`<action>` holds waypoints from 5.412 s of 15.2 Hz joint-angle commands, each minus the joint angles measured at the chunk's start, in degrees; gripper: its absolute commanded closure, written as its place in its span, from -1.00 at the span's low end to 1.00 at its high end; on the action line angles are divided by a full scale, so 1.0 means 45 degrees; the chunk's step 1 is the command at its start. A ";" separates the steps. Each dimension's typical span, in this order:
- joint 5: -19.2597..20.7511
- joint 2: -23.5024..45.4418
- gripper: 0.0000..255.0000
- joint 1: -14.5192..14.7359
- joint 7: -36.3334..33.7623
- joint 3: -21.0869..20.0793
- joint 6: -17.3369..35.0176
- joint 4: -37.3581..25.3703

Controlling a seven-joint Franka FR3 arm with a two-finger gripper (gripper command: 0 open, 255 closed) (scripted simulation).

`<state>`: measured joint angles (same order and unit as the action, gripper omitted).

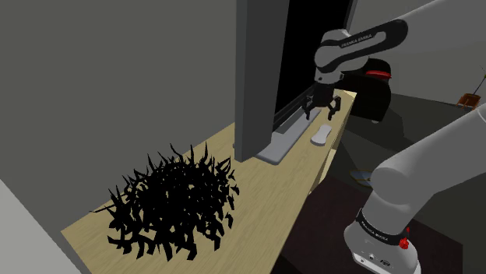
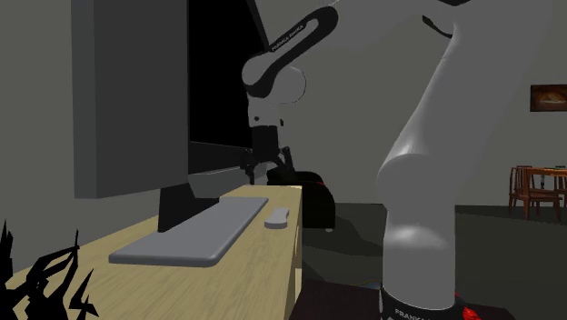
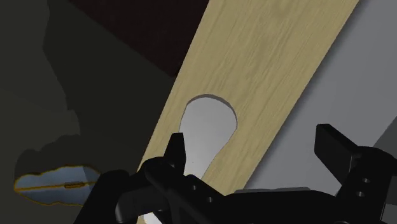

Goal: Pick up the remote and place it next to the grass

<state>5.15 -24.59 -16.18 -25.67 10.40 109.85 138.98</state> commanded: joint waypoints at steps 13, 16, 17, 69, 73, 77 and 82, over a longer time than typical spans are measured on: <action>-0.0663 0.3521 -1.00 -0.1565 -0.1886 0.1708 0.4853 0.0200; -0.0793 0.3883 -1.00 -0.1539 -0.1787 0.1743 0.5413 0.0411; -0.0842 0.4010 -1.00 -0.1530 -0.1750 0.1754 0.5599 0.0476; -0.0264 0.1544 1.00 -0.1583 -0.2353 0.1289 -0.0432 -0.3166; -0.0273 0.1482 1.00 -0.1568 -0.2366 0.1246 -0.1121 -0.3794; -0.0291 0.1466 1.00 -0.1550 -0.2370 0.1210 -0.1806 -0.4463; -0.0207 0.0254 1.00 -0.1395 -0.3181 0.0621 -0.2072 -0.3512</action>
<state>4.06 -21.46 -22.63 -38.84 14.03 101.20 121.88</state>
